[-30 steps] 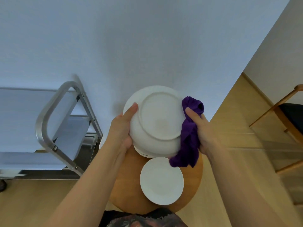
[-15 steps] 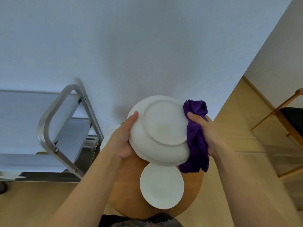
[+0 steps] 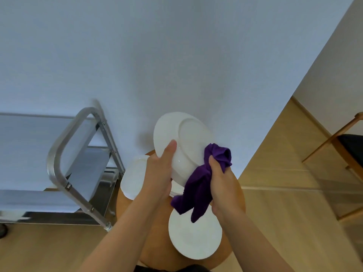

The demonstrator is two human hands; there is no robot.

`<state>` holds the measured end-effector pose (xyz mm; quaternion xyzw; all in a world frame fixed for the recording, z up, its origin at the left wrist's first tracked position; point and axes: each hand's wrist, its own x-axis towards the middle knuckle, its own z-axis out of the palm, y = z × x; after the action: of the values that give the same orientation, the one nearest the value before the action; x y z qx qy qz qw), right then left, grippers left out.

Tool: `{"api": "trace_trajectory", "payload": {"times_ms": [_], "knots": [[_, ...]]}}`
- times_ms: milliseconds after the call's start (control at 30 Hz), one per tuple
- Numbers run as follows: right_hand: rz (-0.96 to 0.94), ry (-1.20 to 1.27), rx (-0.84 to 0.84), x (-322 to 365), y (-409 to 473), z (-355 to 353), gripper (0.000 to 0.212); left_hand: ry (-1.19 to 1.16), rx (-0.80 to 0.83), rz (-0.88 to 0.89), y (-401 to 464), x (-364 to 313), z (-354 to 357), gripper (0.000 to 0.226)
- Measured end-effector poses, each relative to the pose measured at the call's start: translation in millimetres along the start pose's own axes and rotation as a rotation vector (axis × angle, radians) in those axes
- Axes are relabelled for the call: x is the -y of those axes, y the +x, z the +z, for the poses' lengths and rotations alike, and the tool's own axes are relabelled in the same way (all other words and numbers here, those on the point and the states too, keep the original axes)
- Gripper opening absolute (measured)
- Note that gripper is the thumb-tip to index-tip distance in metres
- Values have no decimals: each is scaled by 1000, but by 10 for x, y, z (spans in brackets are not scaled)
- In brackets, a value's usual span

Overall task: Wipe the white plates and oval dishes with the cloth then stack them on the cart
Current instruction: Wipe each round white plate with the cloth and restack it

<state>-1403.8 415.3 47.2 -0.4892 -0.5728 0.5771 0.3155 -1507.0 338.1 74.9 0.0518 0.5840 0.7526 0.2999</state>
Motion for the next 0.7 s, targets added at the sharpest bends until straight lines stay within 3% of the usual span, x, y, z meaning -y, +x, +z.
{"api": "trace_trajectory", "payload": {"times_ms": [200, 367, 500, 700], "knots": [[-27, 50, 72, 273, 374, -84, 38, 244, 160, 124, -104, -94, -137, 18], [-123, -55, 189, 449, 414, 83, 51, 305, 184, 163, -158, -148, -94, 17], [-386, -177, 356, 422, 160, 182, 31, 270, 146, 138, -129, -157, -127, 16], [-478, -241, 564, 317, -40, 101, 10, 156, 66, 44, -104, -47, -183, 27]]}}
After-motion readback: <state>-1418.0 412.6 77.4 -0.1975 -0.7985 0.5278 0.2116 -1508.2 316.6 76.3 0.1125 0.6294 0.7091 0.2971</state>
